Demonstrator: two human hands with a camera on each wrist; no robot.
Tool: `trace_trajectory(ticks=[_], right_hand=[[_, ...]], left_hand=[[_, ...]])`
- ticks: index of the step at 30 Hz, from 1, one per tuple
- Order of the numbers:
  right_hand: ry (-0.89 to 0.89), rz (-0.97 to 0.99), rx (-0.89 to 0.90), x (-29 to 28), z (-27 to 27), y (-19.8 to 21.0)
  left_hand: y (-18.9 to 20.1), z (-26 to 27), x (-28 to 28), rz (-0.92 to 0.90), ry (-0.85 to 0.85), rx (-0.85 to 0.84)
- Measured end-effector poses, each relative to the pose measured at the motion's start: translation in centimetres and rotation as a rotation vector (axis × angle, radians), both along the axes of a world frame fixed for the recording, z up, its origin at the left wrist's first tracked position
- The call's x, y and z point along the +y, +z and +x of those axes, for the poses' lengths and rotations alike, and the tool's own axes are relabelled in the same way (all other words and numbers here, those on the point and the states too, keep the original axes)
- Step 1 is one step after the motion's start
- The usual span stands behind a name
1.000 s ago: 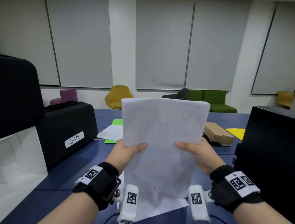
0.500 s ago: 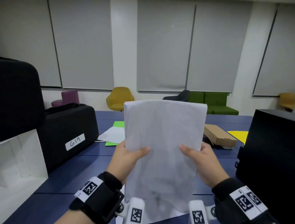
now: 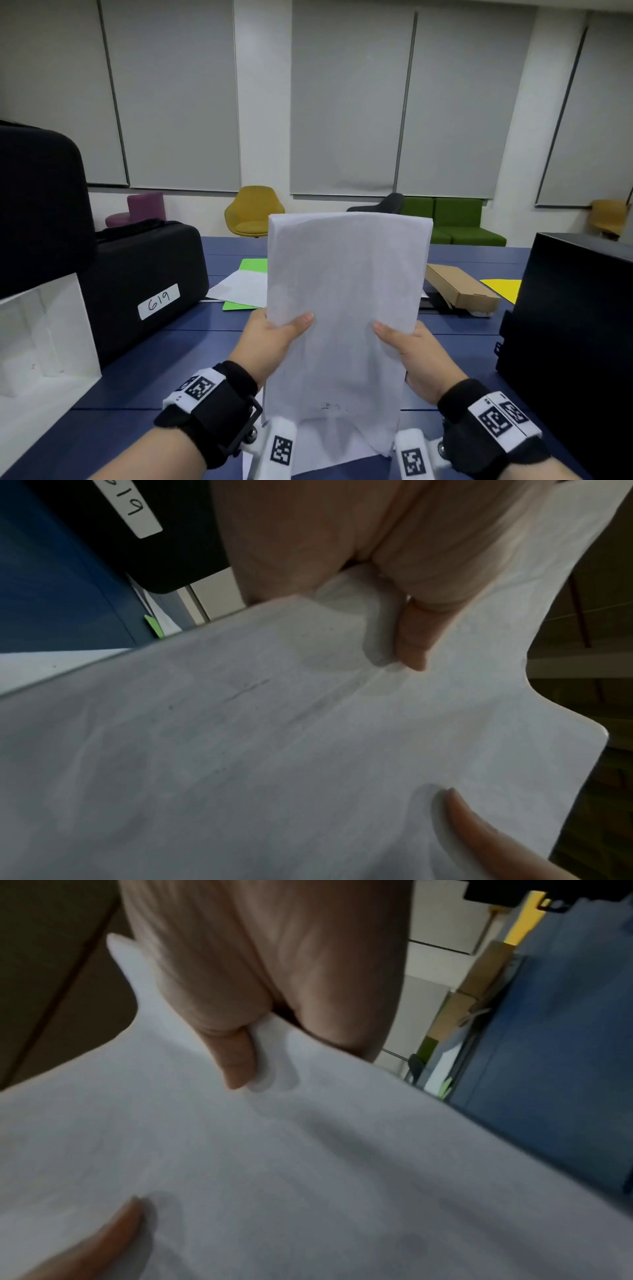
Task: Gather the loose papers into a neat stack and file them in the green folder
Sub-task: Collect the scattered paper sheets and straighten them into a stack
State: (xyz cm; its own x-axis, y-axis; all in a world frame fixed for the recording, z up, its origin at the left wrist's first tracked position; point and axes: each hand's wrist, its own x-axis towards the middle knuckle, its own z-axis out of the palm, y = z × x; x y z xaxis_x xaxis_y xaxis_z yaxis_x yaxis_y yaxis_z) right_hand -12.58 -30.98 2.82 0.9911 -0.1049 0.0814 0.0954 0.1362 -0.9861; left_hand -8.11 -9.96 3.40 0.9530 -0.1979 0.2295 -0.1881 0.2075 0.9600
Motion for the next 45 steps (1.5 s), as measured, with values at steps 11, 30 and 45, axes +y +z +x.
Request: trace_trajectory(ticks=[11,30,45], right_hand=[[0.001,-0.011,-0.132,-0.9,0.1,1.1],[0.001,-0.093,-0.339,-1.5,-0.9,2.6],[-0.119,-0.25,-0.224,-2.2,0.3,0.5]], left_hand=[[2.0,-0.5,0.3,-0.049,-0.09,0.029],[3.9,-0.6,1.9,-0.025,-0.094,-0.095],[1.8,0.8,1.4,-0.005,-0.062,-0.032]])
